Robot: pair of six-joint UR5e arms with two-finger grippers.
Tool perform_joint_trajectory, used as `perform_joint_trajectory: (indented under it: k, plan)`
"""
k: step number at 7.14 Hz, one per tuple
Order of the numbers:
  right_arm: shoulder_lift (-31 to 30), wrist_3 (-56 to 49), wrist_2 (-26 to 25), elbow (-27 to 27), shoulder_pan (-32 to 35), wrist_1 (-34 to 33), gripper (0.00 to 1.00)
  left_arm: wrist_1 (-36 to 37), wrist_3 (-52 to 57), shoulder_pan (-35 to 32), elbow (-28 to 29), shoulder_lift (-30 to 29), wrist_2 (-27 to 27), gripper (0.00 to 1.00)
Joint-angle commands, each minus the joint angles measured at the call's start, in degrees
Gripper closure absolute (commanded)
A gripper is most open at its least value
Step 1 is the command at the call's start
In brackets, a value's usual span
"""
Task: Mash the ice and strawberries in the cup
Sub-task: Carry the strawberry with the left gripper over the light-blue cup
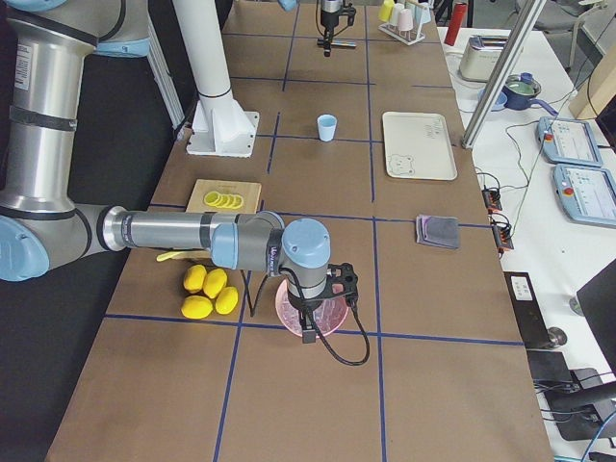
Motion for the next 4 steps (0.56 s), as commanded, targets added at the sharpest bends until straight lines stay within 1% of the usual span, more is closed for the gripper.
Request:
perform_joint_trajectory:
  k: [1, 2, 3, 4]
  plan:
    - [0.08, 0.0, 0.0, 0.02, 0.0, -0.02, 0.01, 5.18, -13.99, 7.34, 8.86, -17.91, 0.62, 1.0]
    - [0.09, 0.0, 0.0, 0.02, 0.0, 0.06, 0.01, 4.04, -19.1, 10.07, 16.58, -25.91, 3.76, 1.0]
    - [0.09, 0.0, 0.0, -0.06, 0.0, 0.06, 0.01, -1.97, -22.89, 12.71, 23.36, -29.12, 6.22, 1.0]
    - [0.09, 0.0, 0.0, -0.07, 0.0, 0.06, 0.01, -7.17, -23.8, 12.82, 27.34, -29.41, 7.38, 1.0]
